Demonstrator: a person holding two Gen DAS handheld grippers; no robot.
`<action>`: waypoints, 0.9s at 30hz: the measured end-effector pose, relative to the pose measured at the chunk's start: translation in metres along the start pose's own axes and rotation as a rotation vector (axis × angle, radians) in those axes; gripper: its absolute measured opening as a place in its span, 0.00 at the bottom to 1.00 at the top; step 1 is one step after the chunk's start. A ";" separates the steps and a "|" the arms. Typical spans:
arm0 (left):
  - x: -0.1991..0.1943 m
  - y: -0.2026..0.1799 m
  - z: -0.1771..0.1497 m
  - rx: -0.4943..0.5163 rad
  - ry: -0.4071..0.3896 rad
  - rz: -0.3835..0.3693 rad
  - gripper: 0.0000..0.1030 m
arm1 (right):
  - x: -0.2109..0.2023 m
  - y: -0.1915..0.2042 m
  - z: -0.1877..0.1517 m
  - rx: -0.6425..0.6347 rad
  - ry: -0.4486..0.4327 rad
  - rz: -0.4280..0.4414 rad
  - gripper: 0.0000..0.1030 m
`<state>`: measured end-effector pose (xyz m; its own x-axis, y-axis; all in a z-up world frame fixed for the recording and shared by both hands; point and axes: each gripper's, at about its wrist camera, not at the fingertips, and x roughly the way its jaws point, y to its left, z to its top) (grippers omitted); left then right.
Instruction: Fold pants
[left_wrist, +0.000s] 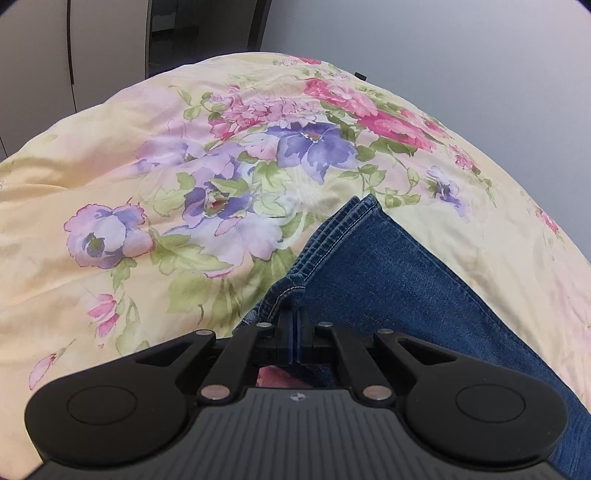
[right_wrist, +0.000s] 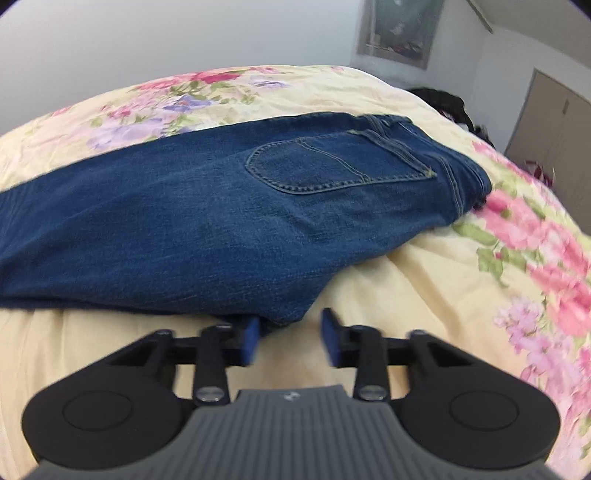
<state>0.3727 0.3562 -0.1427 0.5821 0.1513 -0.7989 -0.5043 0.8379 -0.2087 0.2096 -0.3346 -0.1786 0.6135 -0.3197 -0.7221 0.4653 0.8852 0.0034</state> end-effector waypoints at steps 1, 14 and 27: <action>0.001 -0.002 0.000 0.017 0.000 0.008 0.01 | -0.011 -0.001 0.003 0.005 -0.052 0.005 0.06; 0.017 -0.017 -0.005 0.134 0.009 0.121 0.13 | 0.008 -0.009 0.005 -0.101 0.089 -0.022 0.03; -0.028 0.037 -0.021 -0.215 0.086 -0.183 0.57 | -0.043 0.000 0.006 -0.209 -0.051 -0.003 0.22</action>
<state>0.3244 0.3715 -0.1400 0.6247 -0.0448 -0.7796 -0.5246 0.7155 -0.4614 0.1872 -0.3231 -0.1435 0.6460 -0.3347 -0.6860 0.3280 0.9332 -0.1465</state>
